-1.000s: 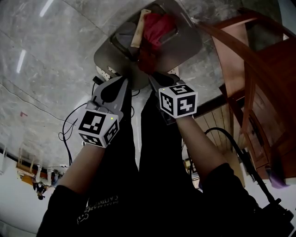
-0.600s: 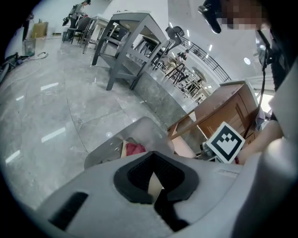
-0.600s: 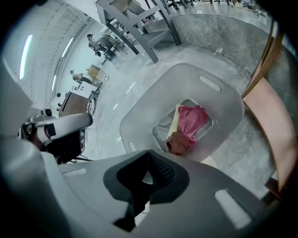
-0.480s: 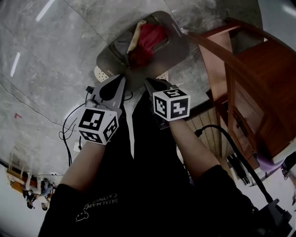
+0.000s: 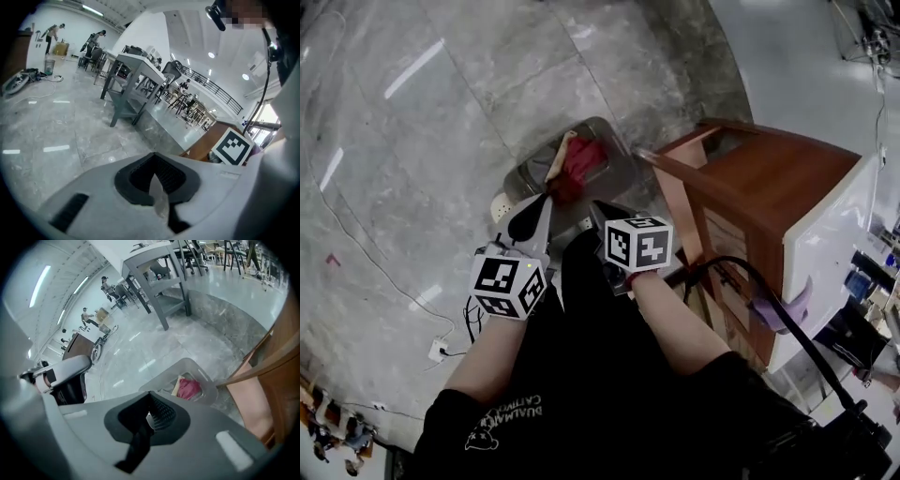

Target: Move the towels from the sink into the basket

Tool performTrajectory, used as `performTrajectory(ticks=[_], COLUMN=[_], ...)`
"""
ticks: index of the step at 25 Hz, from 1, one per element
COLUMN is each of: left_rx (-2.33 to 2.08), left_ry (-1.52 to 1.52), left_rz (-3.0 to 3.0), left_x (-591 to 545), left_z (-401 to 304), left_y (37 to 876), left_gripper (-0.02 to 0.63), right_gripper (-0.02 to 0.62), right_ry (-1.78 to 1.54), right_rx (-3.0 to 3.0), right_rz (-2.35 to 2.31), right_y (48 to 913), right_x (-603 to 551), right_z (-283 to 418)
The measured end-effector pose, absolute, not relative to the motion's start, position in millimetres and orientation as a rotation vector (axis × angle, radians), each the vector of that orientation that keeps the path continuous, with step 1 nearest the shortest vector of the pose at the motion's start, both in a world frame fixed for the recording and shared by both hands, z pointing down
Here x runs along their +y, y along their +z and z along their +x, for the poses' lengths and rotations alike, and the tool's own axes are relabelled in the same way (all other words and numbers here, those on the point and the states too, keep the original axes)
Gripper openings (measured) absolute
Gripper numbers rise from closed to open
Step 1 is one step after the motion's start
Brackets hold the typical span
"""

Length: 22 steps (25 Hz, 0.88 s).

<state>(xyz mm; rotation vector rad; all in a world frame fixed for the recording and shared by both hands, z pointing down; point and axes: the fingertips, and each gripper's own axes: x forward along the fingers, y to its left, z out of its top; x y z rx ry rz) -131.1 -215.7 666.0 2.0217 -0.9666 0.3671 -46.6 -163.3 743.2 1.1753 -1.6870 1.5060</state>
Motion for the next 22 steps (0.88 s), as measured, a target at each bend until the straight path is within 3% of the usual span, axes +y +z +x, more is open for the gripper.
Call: performTrajectory(ticks=[22], left_rx=[-1.225], left_ry=[-0.013], left_rz=[2.238], left_x=[-273], left_z=[-104], left_y=[383], left_gripper=[0.003], right_gripper=[0.003], right_ry=[0.946], right_rx=[-2.199], right_rz=[1.251], right_y=[442], right_x=[-290], right_z=[-17])
